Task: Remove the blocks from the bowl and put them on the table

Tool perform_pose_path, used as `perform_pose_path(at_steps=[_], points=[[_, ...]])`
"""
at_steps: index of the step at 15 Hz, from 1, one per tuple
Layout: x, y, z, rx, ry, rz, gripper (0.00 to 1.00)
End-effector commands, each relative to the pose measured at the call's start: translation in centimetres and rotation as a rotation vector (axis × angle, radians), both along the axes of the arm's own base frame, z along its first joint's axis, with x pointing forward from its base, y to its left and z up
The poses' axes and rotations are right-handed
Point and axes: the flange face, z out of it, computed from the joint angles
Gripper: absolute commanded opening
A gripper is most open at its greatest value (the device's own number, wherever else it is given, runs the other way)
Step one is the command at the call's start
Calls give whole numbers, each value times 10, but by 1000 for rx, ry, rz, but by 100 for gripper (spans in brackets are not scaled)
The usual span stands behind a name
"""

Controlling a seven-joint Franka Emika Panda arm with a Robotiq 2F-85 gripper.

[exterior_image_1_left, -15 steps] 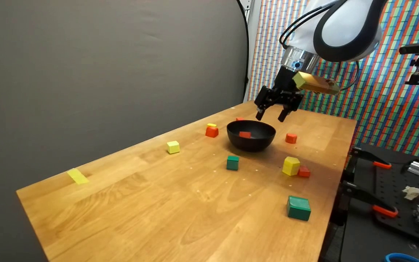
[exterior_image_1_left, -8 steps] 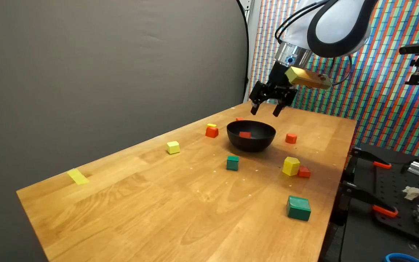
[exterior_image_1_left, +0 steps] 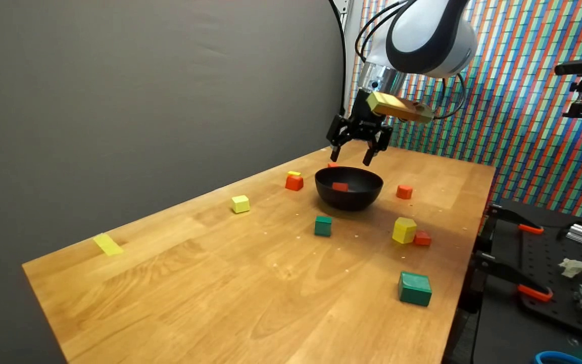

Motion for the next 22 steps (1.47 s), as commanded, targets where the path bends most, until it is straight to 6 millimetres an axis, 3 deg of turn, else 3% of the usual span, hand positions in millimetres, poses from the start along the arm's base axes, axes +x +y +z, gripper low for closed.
perform_pose_path(at_steps=[1, 8, 9, 11, 17, 20, 22], points=[[27, -14, -26, 3, 44, -33, 98], [55, -14, -69, 4, 98, -43, 91], [58, -15, -74, -7, 100, -43, 69], [62, -15, -77, -13, 110, -42, 65], [57, -10, -60, 12, 92, -48, 20], [41, -11, -34, 18, 73, -43, 20], [27, -28, -10, -2, 31, -88, 20]])
